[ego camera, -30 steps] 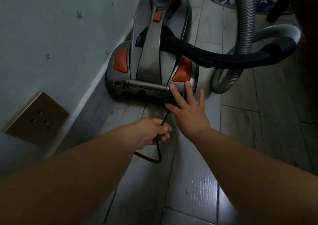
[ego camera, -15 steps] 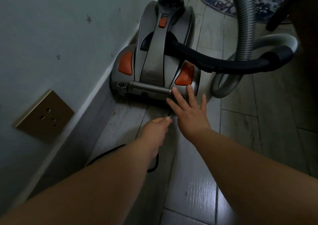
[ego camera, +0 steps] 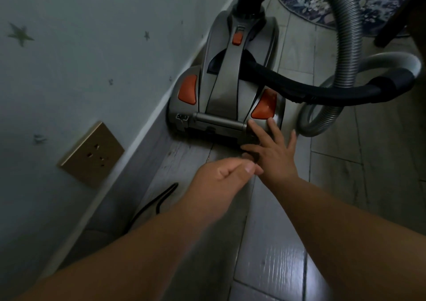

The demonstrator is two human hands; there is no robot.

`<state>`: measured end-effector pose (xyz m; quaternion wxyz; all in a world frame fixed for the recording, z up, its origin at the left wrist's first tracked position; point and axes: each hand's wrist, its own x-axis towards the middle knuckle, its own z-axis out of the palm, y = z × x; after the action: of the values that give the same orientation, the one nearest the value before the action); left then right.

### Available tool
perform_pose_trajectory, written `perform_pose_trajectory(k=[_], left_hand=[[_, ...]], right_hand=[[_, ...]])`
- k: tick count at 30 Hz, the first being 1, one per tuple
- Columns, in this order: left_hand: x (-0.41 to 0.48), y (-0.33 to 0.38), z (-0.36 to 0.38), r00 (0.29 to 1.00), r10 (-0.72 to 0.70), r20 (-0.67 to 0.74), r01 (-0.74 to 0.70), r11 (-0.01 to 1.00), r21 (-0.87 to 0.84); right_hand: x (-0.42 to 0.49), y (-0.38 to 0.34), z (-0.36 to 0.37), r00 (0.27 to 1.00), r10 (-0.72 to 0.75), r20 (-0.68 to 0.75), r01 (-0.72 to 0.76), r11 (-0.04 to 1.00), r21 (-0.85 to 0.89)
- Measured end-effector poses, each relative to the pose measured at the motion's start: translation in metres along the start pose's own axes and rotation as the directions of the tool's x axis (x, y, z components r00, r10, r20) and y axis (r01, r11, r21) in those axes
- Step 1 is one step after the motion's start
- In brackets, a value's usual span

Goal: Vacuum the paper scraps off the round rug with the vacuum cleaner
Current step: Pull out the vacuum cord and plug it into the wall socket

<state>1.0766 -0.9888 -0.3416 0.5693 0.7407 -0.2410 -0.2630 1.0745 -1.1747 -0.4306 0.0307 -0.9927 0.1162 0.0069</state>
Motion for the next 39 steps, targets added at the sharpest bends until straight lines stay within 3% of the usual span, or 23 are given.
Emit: perform_pose_trajectory(k=[2,5,8,10,13,20,25,31,39], left_hand=[[-0.008,-0.008,-0.005,0.999,-0.005,0.039,0.001,0.997,0.082],[-0.014,-0.036,-0.006,0.963,-0.220,0.158,0.198,0.970,0.144],[-0.005,-0.052,0.001,0.893,-0.370,0.255,0.380,0.925,0.012],[0.014,-0.052,0.007,0.838,-0.472,0.275,0.519,0.844,-0.133],[0.042,-0.047,0.011,0.795,-0.533,0.291,0.605,0.729,-0.319],[0.083,-0.034,0.031,0.805,-0.566,0.179,0.593,0.754,-0.284],[0.085,-0.046,0.036,0.799,-0.571,0.189,0.600,0.737,-0.312],[0.068,-0.055,0.024,0.843,-0.507,0.178,0.538,0.791,-0.292],[0.025,-0.041,0.012,0.848,-0.358,0.390,0.478,0.834,-0.275]], right_hand=[[0.000,0.000,-0.002,1.000,0.002,-0.031,-0.001,1.000,0.020],[0.000,0.003,-0.009,0.999,-0.001,-0.036,0.001,1.000,-0.018],[-0.001,0.003,-0.012,1.000,-0.013,-0.014,0.012,0.994,-0.108],[-0.001,0.001,-0.012,1.000,-0.025,0.000,0.025,0.988,-0.153],[-0.003,-0.001,-0.012,0.998,-0.061,0.000,0.060,0.982,-0.179],[-0.001,0.009,-0.017,0.995,-0.095,0.044,0.102,0.973,-0.205],[0.000,0.019,-0.001,0.987,-0.156,-0.043,0.155,0.988,-0.020],[0.001,0.016,0.002,0.996,-0.089,0.005,0.089,0.994,-0.058],[-0.004,0.007,-0.002,0.996,-0.050,0.078,0.057,0.994,-0.098]])
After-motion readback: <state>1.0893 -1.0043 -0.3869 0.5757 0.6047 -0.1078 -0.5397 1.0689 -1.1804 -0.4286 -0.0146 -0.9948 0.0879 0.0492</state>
